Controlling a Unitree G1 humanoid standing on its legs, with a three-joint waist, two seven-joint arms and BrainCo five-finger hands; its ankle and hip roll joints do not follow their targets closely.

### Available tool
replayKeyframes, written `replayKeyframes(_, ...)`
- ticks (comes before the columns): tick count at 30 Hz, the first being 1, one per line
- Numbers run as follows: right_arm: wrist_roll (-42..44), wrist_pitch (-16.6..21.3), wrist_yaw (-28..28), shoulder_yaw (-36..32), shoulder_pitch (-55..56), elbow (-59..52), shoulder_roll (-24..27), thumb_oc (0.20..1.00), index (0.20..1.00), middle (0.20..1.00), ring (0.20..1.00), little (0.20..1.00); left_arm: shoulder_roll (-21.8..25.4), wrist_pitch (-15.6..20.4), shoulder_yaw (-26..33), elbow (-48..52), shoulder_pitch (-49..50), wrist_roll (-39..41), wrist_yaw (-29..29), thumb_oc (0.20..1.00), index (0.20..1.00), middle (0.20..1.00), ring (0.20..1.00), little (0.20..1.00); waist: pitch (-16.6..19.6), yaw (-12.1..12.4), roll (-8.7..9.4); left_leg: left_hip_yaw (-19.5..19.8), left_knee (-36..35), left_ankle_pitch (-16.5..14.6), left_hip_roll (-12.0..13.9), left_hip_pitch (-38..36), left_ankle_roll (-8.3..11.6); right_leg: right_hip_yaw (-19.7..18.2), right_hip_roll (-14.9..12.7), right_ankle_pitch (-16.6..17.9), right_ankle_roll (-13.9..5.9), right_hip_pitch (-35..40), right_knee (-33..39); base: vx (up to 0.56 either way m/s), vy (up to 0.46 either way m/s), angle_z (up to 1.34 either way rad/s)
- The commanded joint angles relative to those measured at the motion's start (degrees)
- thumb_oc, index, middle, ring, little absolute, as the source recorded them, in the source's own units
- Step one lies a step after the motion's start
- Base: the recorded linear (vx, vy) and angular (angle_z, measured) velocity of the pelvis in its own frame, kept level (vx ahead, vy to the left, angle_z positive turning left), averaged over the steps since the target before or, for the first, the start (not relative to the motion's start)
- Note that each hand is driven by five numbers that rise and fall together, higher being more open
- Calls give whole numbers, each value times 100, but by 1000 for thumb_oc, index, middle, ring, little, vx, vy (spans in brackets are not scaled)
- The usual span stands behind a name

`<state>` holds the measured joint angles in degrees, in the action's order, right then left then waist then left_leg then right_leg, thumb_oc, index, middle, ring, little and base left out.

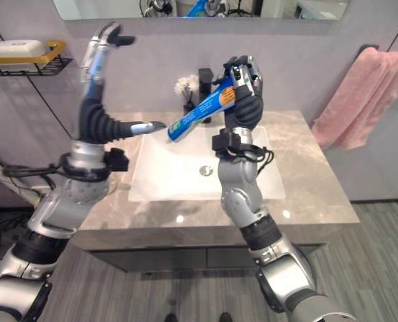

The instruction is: Put brush and paste in cup on sink, flatten towel.

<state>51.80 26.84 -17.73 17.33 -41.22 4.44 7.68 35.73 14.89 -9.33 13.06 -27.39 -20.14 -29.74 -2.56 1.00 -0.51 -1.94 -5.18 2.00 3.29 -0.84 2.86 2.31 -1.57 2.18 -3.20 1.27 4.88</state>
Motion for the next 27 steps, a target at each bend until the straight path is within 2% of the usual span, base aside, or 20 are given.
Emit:
replayKeyframes(1,-326,453,-16,-432,-462,-497,-25,200,200,200,200,200,456,268,569,243,363,335,-433,1000,1000,1000,1000,1000,421,194,347,64,18,-79,-6,-3,61,-45,-413,-281,-268,135,-271,-13,4,8)
replayKeyframes(7,-436,479,-66,-602,-528,-464,235,200,200,200,200,200,528,402,1645,275,1621,691,-674,1000,1000,1000,1000,1000,361,517,406,243,18,-21,-50,85,75,117,-438,-274,-261,200,-189,-3,0,20)
replayKeyframes(8,-436,479,-67,-588,-524,-461,226,200,200,200,200,200,525,406,1667,287,1651,697,-669,1000,1000,1000,1000,1000,382,500,406,247,18,-78,-52,64,78,118,-440,-317,-264,229,-174,-9,-2,25)
replayKeyframes(9,-537,441,-99,-621,-575,-426,390,200,200,200,200,200,512,457,1931,130,2106,844,-668,1000,1000,1000,1000,1000,340,617,444,313,18,-71,-74,95,78,166,-442,-320,-261,246,-158,35,-4,23)
replayKeyframes(14,-694,340,-94,-642,-767,-353,712,200,200,200,200,200,541,314,2000,-616,2790,988,-402,1000,1000,1000,1000,1000,252,786,494,476,18,-18,-111,188,65,294,-459,-318,-265,260,-156,-13,-1,27)
replayKeyframes(15,-699,304,-73,-650,-889,-283,808,200,200,200,200,200,497,163,1940,-1223,3093,1073,-244,1000,1000,1000,1000,1000,213,873,524,535,18,8,-132,233,54,345,-467,-307,-274,259,-145,-6,6,16)
replayKeyframes(19,-614,257,-7,-589,-1056,-133,861,200,200,200,200,200,420,-50,1660,-2238,3209,1103,-52,1000,1000,1000,1000,1000,190,940,563,609,18,38,-163,310,36,428,-486,-302,-292,248,-140,-5,9,12)
replayKeyframes(20,-594,238,-3,-572,-1108,-89,871,200,200,200,200,200,369,-141,1515,-2579,3218,1080,28,1000,1000,1000,1000,1000,184,954,578,629,18,44,-168,333,25,436,-488,-301,-297,240,-143,-11,20,23)
replayKeyframes(21,-559,211,29,-520,-1261,23,830,200,200,200,200,200,234,-299,1239,-3400,3178,1108,162,1000,1000,1000,1000,1000,167,980,601,642,18,65,-181,384,13,459,-494,-293,-304,223,-132,-5,15,15)
replayKeyframes(23,-539,204,29,-491,-1302,70,793,200,200,200,200,200,174,-351,1109,-3812,3154,1133,191,1000,1000,1000,1000,1000,160,978,610,652,18,68,-183,398,10,459,-496,-289,-307,214,-132,-7,22,5)
replayKeyframes(25,-505,173,36,-329,-1506,278,675,200,200,200,200,200,-55,-515,507,-5154,2922,1013,292,1000,1000,1000,1000,1000,109,1002,638,681,18,85,-195,467,-12,478,-502,-281,-320,170,-134,-10,31,3)
replayKeyframes(27,-498,178,44,-301,-1553,300,671,200,200,200,200,200,-71,-537,373,-5333,2897,907,290,1000,1000,1000,1000,1000,100,1000,644,682,18,84,-198,479,-17,482,-505,-276,-324,154,-136,0,0,0)
